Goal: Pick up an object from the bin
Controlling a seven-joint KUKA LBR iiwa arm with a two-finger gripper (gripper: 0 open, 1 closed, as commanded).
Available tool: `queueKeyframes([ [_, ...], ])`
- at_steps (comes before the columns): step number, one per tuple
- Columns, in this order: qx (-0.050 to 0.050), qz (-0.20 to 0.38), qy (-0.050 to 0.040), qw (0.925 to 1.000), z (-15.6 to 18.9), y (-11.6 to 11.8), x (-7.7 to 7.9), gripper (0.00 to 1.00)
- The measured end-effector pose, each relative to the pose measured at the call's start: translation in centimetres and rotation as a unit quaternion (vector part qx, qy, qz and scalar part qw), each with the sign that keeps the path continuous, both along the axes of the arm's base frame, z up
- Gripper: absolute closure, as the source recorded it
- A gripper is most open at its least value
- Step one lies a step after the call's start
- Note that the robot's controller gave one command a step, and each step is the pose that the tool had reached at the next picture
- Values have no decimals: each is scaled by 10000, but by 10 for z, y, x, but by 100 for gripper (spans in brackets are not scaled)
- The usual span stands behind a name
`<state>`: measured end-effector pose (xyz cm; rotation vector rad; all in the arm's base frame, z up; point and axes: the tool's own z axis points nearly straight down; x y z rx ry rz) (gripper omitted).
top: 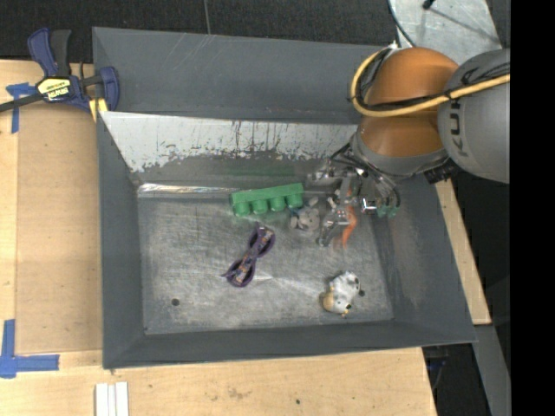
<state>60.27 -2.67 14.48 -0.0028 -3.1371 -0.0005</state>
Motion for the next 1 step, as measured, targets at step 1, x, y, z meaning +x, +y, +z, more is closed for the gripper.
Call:
queueKeyframes([
  [1, -3, 3, -40, 10000, 5, 0, 2, 0],
])
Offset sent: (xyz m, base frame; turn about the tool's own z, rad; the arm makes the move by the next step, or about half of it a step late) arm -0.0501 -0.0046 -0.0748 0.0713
